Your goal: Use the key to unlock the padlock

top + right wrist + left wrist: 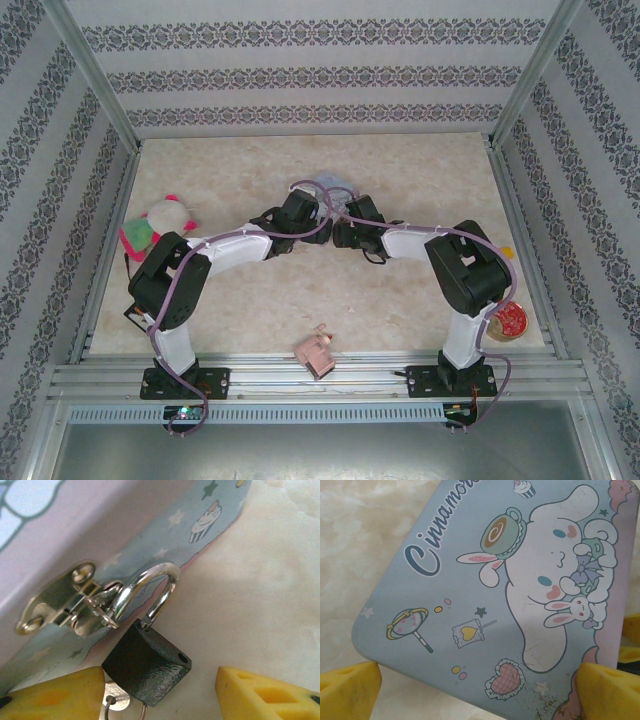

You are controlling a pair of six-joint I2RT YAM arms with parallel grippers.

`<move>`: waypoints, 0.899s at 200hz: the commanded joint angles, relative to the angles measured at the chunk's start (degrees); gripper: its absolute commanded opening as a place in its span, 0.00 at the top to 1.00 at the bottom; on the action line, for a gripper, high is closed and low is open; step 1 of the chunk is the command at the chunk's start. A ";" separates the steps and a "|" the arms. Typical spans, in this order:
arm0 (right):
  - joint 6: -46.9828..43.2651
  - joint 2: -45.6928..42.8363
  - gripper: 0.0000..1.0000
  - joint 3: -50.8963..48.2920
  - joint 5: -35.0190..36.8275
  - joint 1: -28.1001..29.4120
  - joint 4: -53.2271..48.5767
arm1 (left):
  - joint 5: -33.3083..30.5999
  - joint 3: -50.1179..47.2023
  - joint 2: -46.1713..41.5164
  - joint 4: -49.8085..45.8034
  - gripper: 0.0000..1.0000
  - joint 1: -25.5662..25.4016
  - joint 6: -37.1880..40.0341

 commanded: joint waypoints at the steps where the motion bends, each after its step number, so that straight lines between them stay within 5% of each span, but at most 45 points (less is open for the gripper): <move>1: 2.74 1.98 0.42 1.34 2.00 0.32 -0.61 | 0.30 -3.05 1.46 -8.46 0.01 0.56 0.62; 84: 6.03 2.01 0.76 1.90 0.32 0.10 0.97 | 0.51 -3.62 1.09 -8.20 0.01 0.56 0.26; 180: 11.66 -0.49 1.00 -2.12 -6.33 -2.87 10.05 | 0.84 -4.24 0.93 -7.60 0.01 0.57 0.17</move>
